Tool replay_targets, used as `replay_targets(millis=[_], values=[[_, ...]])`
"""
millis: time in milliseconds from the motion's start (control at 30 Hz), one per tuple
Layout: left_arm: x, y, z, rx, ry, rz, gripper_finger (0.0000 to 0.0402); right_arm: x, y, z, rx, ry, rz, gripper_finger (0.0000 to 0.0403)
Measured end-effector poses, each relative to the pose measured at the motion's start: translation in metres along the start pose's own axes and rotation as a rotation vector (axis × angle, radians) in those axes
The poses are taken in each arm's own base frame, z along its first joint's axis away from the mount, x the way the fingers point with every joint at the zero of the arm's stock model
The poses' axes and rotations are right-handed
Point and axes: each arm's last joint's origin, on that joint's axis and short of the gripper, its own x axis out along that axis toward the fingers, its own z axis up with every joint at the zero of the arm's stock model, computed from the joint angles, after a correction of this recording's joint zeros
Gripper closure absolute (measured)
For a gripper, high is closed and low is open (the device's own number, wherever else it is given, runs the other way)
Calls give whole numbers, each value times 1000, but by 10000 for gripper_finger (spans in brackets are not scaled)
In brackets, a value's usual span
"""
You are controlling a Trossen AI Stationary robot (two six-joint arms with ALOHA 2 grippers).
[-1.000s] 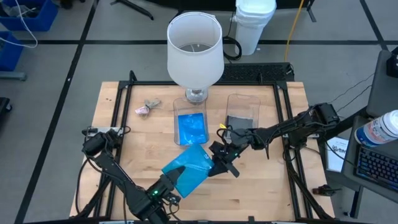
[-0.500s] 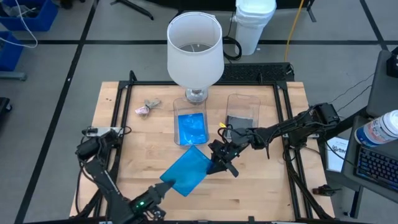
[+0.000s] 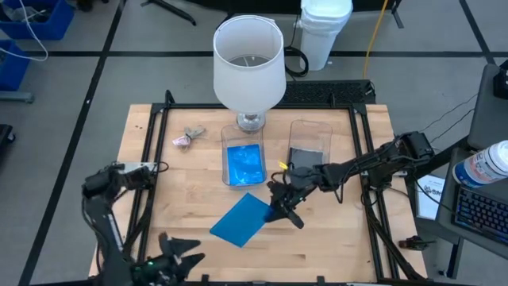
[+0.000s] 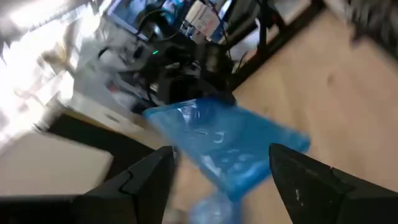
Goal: Pick & place jewel cases by type
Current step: Put the blue cd case into the left transparent bin
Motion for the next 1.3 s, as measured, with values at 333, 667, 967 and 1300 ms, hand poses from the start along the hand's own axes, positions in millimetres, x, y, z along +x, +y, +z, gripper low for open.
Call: replay_targets(millis=[333,667,967,1300], values=[[20,59,11,-520,155,-168,157,15,30,-9,-369,125,-255,370],[103,76,43,-387,74,-573,158,16,51,-29,-556,275,-612,370],[146,97,37,-476,102,-415,158,18,73,-43,-607,290,-688,368],[191,109,21,-586,163,-549,158,17,72,-41,-622,267,-761,366]])
